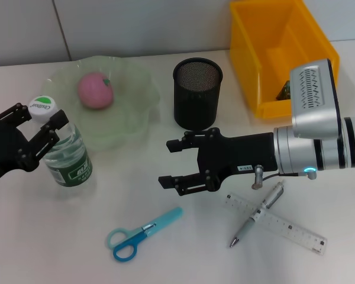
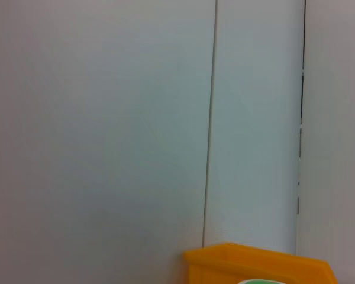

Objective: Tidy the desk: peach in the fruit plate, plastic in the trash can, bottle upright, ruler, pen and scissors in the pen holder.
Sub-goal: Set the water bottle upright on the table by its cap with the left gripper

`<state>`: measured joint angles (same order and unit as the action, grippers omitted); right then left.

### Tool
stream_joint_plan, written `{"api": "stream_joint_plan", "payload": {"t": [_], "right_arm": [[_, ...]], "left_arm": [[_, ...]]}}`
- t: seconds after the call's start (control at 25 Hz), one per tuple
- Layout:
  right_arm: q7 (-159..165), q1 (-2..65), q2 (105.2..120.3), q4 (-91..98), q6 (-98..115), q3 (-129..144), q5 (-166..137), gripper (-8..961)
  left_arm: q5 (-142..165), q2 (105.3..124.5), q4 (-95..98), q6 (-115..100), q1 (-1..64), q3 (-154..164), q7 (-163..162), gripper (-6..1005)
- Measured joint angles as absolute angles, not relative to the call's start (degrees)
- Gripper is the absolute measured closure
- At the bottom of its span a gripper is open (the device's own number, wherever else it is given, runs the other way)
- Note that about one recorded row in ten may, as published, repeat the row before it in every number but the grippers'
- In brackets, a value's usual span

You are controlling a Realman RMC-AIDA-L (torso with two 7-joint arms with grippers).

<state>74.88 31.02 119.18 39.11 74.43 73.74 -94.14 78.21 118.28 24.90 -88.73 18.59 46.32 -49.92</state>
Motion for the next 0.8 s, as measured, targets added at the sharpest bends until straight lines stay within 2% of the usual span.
{"api": "stream_joint_plan", "payload": {"t": [0.8], "right_arm": [[74.88, 31.02, 119.18, 39.11, 74.71, 73.74, -94.13, 177]], "left_arm": [[76.72, 118.38, 24.52, -86.41, 18.81, 46.31, -50.33, 513]]}}
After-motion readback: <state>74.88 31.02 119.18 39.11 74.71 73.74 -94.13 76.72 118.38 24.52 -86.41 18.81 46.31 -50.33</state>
